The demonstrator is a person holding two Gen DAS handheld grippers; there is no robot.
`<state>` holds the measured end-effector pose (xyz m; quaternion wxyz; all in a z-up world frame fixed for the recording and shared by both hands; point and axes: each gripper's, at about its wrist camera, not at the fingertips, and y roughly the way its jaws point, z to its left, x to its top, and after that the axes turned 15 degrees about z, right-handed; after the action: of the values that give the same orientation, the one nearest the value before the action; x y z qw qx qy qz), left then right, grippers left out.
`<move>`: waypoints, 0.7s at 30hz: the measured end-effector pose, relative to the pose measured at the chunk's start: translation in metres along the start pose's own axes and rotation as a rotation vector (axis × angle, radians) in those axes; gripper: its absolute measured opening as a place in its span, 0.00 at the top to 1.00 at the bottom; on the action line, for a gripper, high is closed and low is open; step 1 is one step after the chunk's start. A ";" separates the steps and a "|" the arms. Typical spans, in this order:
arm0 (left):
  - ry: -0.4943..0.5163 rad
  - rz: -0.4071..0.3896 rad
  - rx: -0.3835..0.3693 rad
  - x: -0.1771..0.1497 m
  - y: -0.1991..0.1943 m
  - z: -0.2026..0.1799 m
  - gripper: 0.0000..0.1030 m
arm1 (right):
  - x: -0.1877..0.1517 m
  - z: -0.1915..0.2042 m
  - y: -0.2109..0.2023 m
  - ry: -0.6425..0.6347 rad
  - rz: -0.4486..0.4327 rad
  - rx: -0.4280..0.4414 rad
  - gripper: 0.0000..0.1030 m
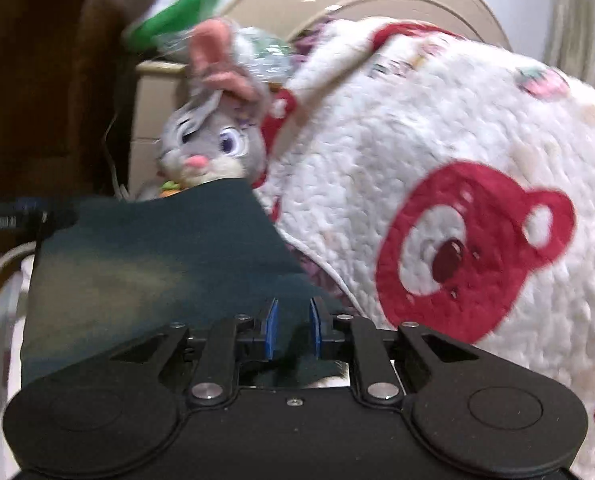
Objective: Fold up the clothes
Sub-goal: 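Lift the folded jeans with both grippers and carry them toward the clothes pile, then lower the jeans onto the stack of folded clothes and open both grippers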
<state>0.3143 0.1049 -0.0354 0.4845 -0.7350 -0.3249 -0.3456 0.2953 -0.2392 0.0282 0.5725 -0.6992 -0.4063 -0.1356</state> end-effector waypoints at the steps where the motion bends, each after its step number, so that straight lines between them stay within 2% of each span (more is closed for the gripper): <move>1: 0.010 0.000 -0.007 0.001 -0.002 -0.002 0.63 | 0.002 0.005 0.001 -0.026 -0.005 -0.013 0.83; 4: 0.028 0.003 0.014 -0.001 -0.003 -0.005 0.63 | 0.006 0.006 0.012 -0.047 0.022 -0.037 0.83; 6: 0.009 -0.023 -0.005 0.001 -0.011 -0.004 0.63 | 0.001 -0.003 0.027 -0.011 0.065 -0.056 0.82; 7: 0.004 -0.042 -0.018 0.002 -0.015 -0.004 0.63 | -0.002 -0.010 0.036 0.015 0.090 -0.037 0.81; 8: 0.013 -0.062 -0.022 0.002 -0.018 -0.006 0.63 | -0.007 -0.013 0.040 0.040 0.093 -0.028 0.79; 9: 0.036 -0.064 -0.021 0.001 -0.017 -0.009 0.63 | -0.011 -0.016 0.044 0.061 0.097 -0.021 0.71; 11: 0.089 -0.006 -0.017 -0.004 -0.005 -0.014 0.64 | -0.015 -0.016 0.051 0.053 0.119 -0.021 0.71; 13: 0.125 0.024 0.052 -0.012 0.010 -0.019 0.64 | -0.014 -0.017 0.059 0.047 0.158 -0.002 0.70; 15: 0.135 0.057 0.077 -0.018 0.023 -0.017 0.64 | -0.017 -0.026 0.062 0.110 0.161 0.045 0.70; 19: 0.075 0.082 0.038 -0.018 0.028 -0.002 0.64 | -0.028 -0.036 0.066 0.211 0.140 0.136 0.69; 21: 0.071 0.079 0.042 -0.019 0.027 -0.004 0.64 | -0.036 -0.033 0.071 0.213 0.121 0.139 0.69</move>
<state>0.3250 0.0895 -0.0630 0.5244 -0.7241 -0.2856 -0.3451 0.3329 -0.2848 -0.0337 0.6664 -0.6627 -0.3089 -0.1458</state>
